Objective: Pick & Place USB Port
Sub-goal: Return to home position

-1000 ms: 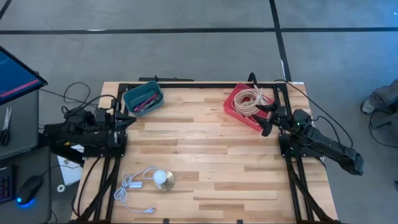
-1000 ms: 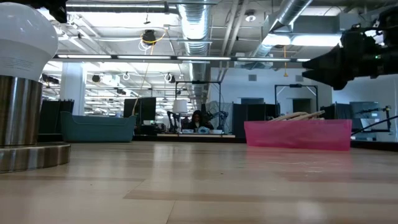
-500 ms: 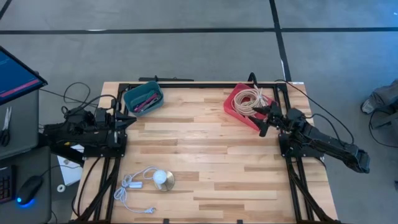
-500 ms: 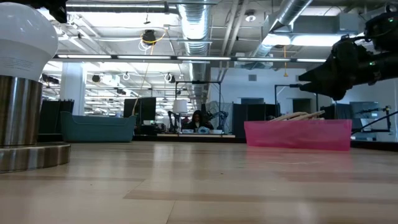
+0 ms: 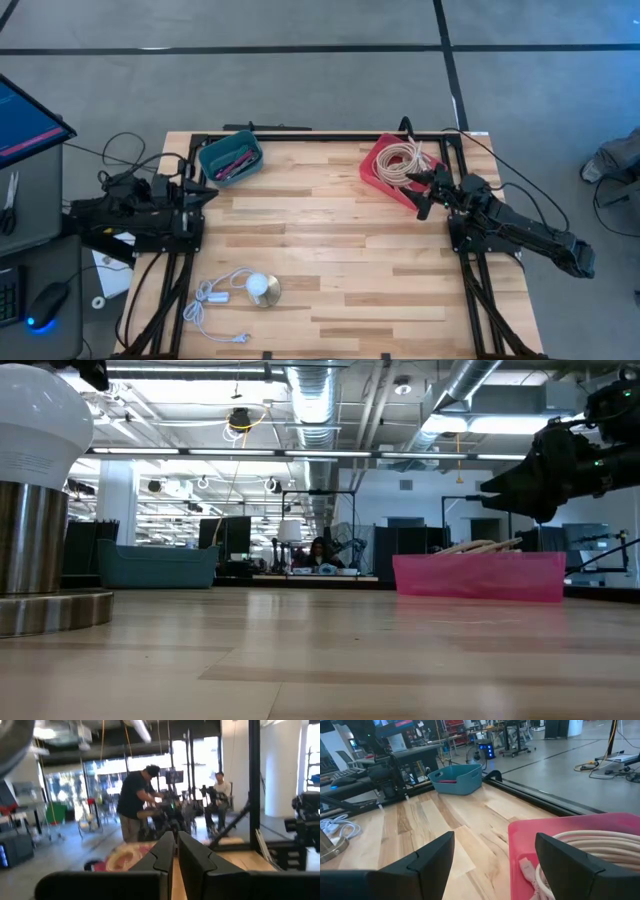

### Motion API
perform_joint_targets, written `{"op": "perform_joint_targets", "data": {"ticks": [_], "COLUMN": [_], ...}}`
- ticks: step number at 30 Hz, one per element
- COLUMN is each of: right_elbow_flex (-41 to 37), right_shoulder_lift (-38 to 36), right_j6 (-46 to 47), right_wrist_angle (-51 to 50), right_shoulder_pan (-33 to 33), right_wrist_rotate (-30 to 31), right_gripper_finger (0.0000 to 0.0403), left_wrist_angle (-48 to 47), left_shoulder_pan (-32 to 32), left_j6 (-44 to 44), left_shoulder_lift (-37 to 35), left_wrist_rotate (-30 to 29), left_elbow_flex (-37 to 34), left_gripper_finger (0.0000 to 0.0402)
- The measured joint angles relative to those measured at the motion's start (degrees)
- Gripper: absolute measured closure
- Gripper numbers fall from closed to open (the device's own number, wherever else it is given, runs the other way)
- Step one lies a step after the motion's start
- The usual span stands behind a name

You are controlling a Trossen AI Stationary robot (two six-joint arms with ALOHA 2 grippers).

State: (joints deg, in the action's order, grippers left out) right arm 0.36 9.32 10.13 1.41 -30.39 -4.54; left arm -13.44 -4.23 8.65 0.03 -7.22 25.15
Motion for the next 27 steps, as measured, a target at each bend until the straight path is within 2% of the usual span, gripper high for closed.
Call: {"op": "perform_joint_targets", "data": {"ticks": [7,17,27], "right_elbow_flex": [0.0,0.0,0.0], "right_shoulder_lift": [0.0,0.0,0.0], "right_j6": [0.0,0.0,0.0], "right_wrist_angle": [0.0,-0.1,-0.1], "right_shoulder_pan": [0.0,0.0,0.0], "right_wrist_rotate": [0.1,0.1,0.1], "right_gripper_finger": [0.0133,0.0133,0.0133], "left_wrist_angle": [8.6,20.7,27.6], "left_shoulder_pan": [0.0,0.0,0.0], "left_j6": [1.5,1.1,-0.5], "left_shoulder_lift": [0.0,0.0,0.0], "left_wrist_rotate": [0.5,7.4,7.7], "left_elbow_flex": [-4.6,-14.9,-24.4], "left_gripper_finger": [0.0376,0.0376,0.0376]}}
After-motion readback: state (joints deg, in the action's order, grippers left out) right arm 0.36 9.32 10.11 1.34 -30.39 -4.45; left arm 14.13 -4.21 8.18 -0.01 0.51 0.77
